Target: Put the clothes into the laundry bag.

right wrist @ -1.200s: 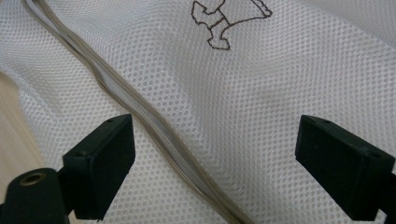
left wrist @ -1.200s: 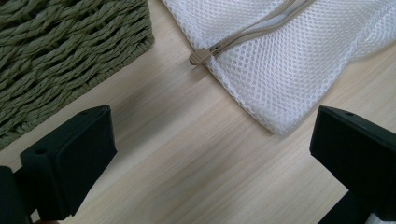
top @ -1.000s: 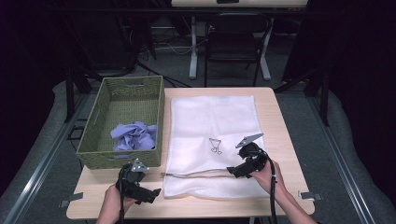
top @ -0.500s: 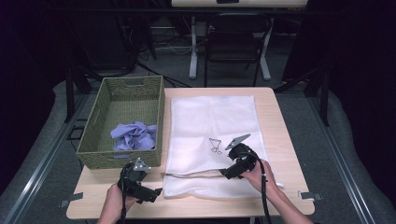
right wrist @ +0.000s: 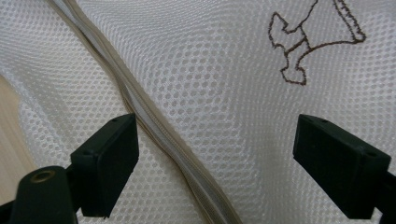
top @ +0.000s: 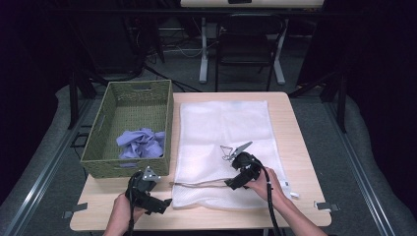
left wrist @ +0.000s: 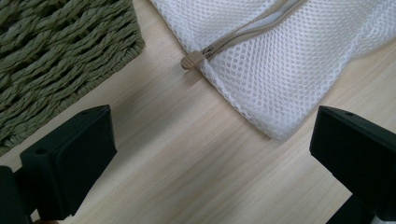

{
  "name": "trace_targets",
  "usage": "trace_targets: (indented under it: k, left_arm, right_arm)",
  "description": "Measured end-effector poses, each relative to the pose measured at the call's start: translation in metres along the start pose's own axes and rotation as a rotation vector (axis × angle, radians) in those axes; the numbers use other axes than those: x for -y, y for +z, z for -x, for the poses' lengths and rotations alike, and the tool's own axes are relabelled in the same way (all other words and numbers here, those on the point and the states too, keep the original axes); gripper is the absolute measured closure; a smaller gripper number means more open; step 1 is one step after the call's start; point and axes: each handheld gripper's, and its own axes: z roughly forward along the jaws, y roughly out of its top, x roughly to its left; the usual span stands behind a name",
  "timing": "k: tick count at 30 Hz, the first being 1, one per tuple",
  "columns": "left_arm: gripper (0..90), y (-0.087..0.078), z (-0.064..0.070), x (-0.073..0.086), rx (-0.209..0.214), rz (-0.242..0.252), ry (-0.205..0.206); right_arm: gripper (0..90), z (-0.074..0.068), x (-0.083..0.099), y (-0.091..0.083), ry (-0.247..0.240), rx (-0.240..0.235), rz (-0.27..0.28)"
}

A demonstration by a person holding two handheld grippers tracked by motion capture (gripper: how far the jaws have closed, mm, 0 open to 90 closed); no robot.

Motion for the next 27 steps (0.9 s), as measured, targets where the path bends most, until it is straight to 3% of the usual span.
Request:
trace_targets:
  k: [10,22,27]
  left_arm:
    - [0.2,-0.001,0.0,0.0,-0.001,0.002,0.001]
    - [0.2,-0.002,0.002,0.0,-0.012,0.004,0.009]
    - [0.2,-0.002,0.001,0.0,-0.01,0.001,0.005]
  right_arm:
    - [19.0,0.001,-0.004,0.012,-0.046,0.031,-0.032]
    - [32.6,0.008,0.0,0.012,-0.019,0.023,-0.041]
    - [45.3,0.013,0.001,0.01,0.018,0.001,-0.041]
